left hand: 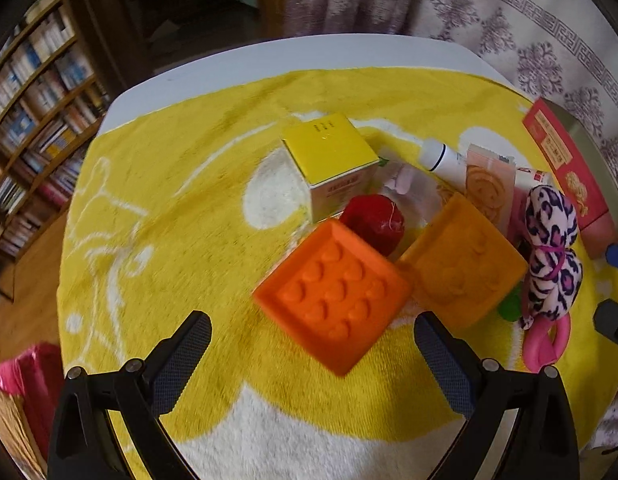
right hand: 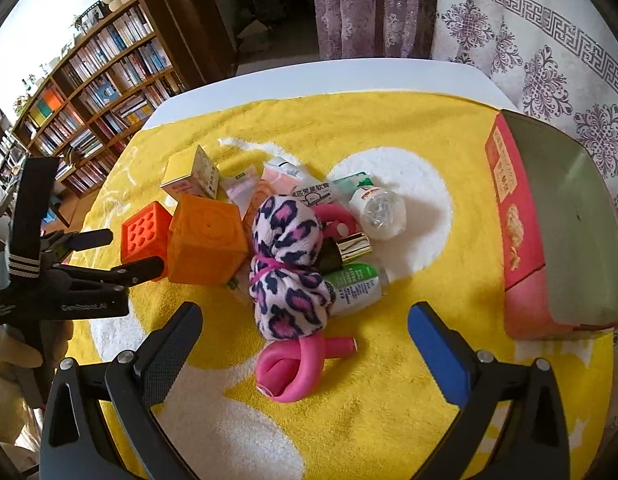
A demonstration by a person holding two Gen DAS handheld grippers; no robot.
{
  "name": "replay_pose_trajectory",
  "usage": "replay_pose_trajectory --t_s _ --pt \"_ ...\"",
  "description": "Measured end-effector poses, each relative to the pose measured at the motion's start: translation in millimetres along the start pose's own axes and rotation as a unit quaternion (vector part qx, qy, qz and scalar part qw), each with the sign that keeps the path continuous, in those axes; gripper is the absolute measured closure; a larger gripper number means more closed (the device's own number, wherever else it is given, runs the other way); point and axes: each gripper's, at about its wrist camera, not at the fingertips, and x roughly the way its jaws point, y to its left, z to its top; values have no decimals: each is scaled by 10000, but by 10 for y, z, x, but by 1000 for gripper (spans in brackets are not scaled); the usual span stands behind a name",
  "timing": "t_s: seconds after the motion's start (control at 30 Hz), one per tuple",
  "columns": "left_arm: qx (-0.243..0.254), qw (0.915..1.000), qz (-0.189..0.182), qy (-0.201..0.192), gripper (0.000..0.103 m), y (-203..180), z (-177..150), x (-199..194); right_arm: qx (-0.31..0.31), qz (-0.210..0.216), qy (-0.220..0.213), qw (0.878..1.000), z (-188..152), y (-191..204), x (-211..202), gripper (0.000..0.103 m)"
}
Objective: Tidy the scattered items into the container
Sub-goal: 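Grasp the orange block with the left tool while the right tool grasps the leopard plush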
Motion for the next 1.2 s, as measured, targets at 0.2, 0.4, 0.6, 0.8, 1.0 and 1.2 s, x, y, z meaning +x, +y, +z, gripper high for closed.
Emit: replay_pose_trajectory --t_s 0.2,0.4,0.6,0.8,1.0,1.2 --pt "55 9990 -443 -38 1 101 31 130 88 -43 20 10000 16 -13 4 0" --pt "-201 9977 -632 139 1 121 54 246 40 -93 53 9999 25 30 50 0" --pt "-375 9956 -829 202 24 140 78 242 15 -97 92 9999 38 50 105 0" --pt "-223 9981 -547 175 26 47 33 193 -24 32 304 9995 69 58 196 31" --pt "-593 9965 -588 104 26 151 -54 61 7 87 443 9990 73 59 274 40" --pt "-709 9958 -584 -23 26 248 -169 -194 -72 49 488 9988 124 107 354 40"
